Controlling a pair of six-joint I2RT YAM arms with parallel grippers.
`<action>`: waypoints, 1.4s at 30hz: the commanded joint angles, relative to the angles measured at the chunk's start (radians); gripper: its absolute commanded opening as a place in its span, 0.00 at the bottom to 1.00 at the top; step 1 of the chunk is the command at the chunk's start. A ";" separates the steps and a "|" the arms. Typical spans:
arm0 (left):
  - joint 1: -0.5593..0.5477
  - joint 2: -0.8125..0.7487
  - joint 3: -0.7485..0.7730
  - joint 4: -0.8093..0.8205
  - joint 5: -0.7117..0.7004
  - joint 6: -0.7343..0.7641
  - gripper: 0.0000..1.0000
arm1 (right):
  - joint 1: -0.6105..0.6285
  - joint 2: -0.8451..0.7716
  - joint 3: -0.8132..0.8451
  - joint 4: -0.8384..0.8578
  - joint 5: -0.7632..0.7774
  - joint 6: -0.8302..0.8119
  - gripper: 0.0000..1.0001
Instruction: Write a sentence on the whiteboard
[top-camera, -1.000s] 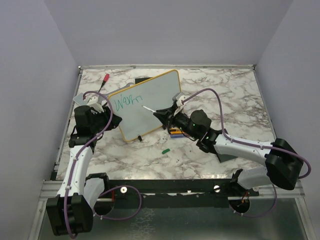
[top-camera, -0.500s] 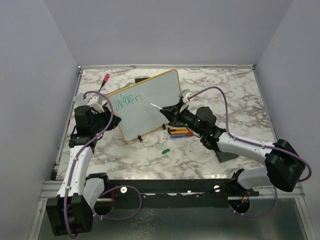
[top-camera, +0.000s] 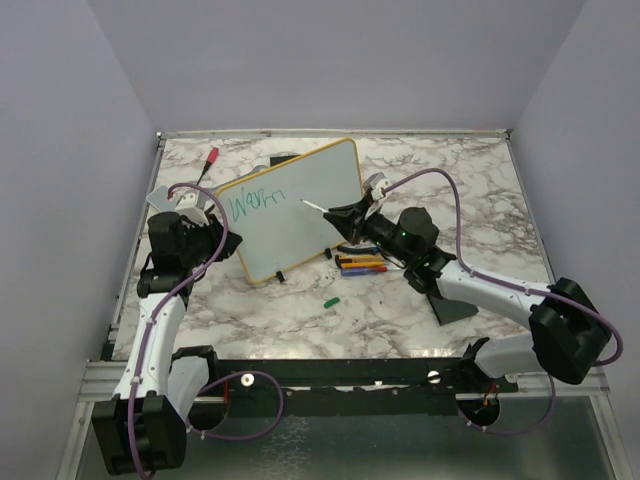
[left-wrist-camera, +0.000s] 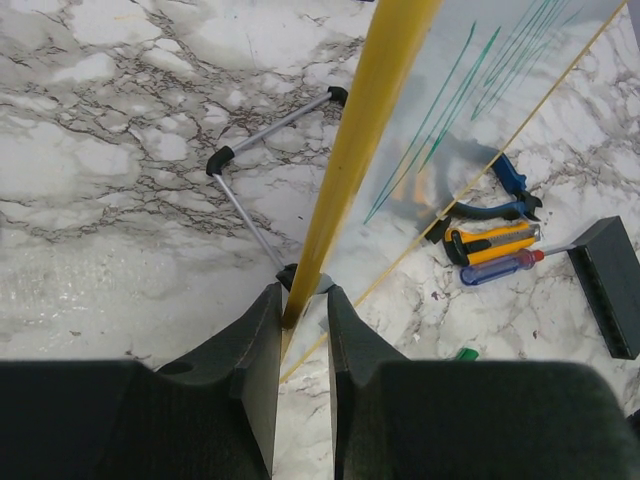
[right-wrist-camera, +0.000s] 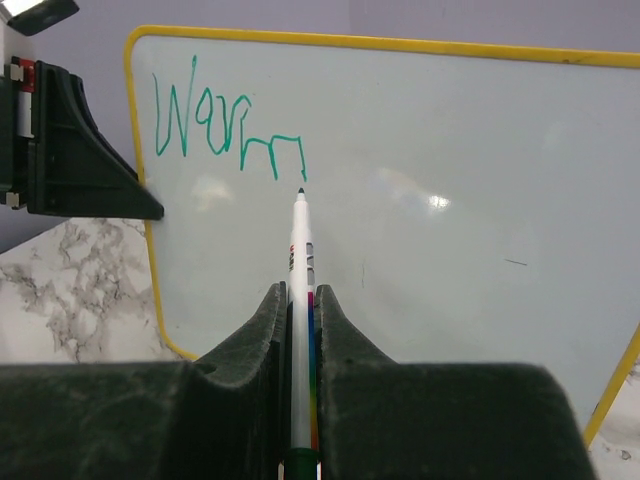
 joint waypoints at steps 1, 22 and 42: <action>0.002 -0.026 0.020 0.007 -0.025 0.017 0.08 | -0.012 0.036 0.048 0.007 -0.019 -0.019 0.01; 0.002 -0.028 0.018 0.008 -0.024 0.020 0.00 | -0.034 0.196 0.229 0.011 0.055 -0.021 0.01; 0.001 -0.035 0.017 0.008 -0.014 0.022 0.00 | -0.045 0.221 0.218 0.003 0.053 -0.015 0.01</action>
